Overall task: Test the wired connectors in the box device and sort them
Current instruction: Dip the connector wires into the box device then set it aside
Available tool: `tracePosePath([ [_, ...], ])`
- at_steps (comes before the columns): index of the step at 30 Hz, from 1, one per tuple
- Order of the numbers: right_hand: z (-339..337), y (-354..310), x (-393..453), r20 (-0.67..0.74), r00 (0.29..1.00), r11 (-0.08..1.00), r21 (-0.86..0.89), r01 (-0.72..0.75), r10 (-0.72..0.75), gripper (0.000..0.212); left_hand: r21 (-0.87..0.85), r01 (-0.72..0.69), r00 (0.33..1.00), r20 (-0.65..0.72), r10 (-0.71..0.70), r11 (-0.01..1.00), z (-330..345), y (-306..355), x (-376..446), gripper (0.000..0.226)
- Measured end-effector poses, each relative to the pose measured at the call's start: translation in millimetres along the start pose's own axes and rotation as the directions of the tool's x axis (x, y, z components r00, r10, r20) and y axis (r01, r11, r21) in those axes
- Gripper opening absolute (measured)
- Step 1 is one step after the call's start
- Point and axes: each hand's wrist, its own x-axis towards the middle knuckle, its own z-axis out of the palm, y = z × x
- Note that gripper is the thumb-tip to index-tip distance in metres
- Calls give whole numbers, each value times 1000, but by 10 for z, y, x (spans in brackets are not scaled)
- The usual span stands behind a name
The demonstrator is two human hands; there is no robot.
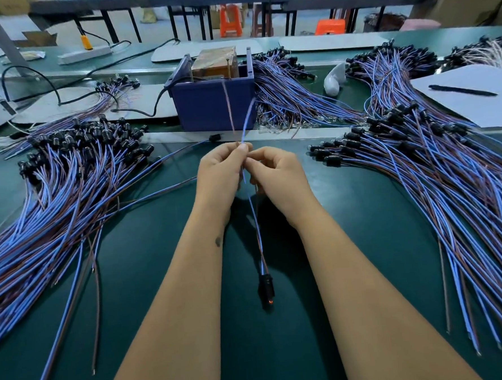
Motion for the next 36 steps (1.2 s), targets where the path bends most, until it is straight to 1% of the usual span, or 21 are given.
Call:
tracePosePath([
  [2,-37,-13,-7,58,998,999,-17,-34,35,13,-63,23,998,-54,-26,998,-40,21,5,14],
  [5,-97,-32,-24,166,982,987,-145,-66,90,28,-228,35,995,-78,-54,973,-88,75,4,17],
  [7,-120,-44,-37,203,970,978,-188,-94,132,25,-344,46,995,-72,-75,938,-129,112,-5,18],
  [8,-127,-49,-39,188,971,975,-192,-111,148,24,-393,54,994,-67,-87,918,-154,130,-7,17],
  [10,-146,-55,-32,83,988,959,-263,-105,131,32,-465,66,994,-42,-97,883,-196,161,-19,15],
  [12,-172,-54,-19,-71,997,898,-434,-71,44,43,-495,77,997,17,-79,866,-223,183,-35,14],
  [13,-191,-56,-14,-142,990,863,-502,-63,-11,46,-503,83,996,67,-57,860,-231,191,-49,14],
  [15,-232,-60,-4,-267,958,838,-543,-56,-109,48,-513,99,980,201,7,852,-236,200,-75,15],
  [17,-256,-62,7,-388,903,885,-464,-20,-183,45,-480,122,943,329,50,869,-236,201,-97,21],
  [19,-281,-69,23,-478,855,954,-294,59,-200,30,-403,146,907,419,41,903,-230,187,-108,24],
  [20,-293,-70,33,-502,845,977,-185,102,-183,22,-362,155,891,452,28,919,-224,173,-109,24],
  [22,-321,-61,66,-508,853,989,16,149,-120,11,-261,165,868,497,-14,951,-210,141,-114,21],
  [24,-352,-38,99,-477,877,975,166,150,-54,22,-141,160,859,507,-67,977,-191,103,-117,15],
  [27,-408,-21,106,-379,920,910,408,73,96,37,-50,123,884,459,-86,991,-158,72,-119,15],
  [29,-467,-20,110,-307,924,801,598,-1,230,38,-32,72,908,415,-52,997,-144,66,-121,17],
  [31,-514,-13,110,-284,906,687,727,-9,313,31,-1,9,903,430,-7,1000,-111,65,-144,14],
  [32,-526,-6,113,-303,896,677,736,4,324,27,10,-23,884,467,15,1000,-80,63,-162,13],
  [33,-540,2,117,-334,888,711,703,11,317,24,16,-48,856,516,32,999,-40,60,-187,14],
  [34,-556,15,123,-367,881,772,635,3,298,22,33,-65,825,564,35,997,6,54,-212,15],
  [36,-613,54,131,-414,876,898,438,-47,248,22,118,-107,773,635,8,987,104,41,-263,17],
])
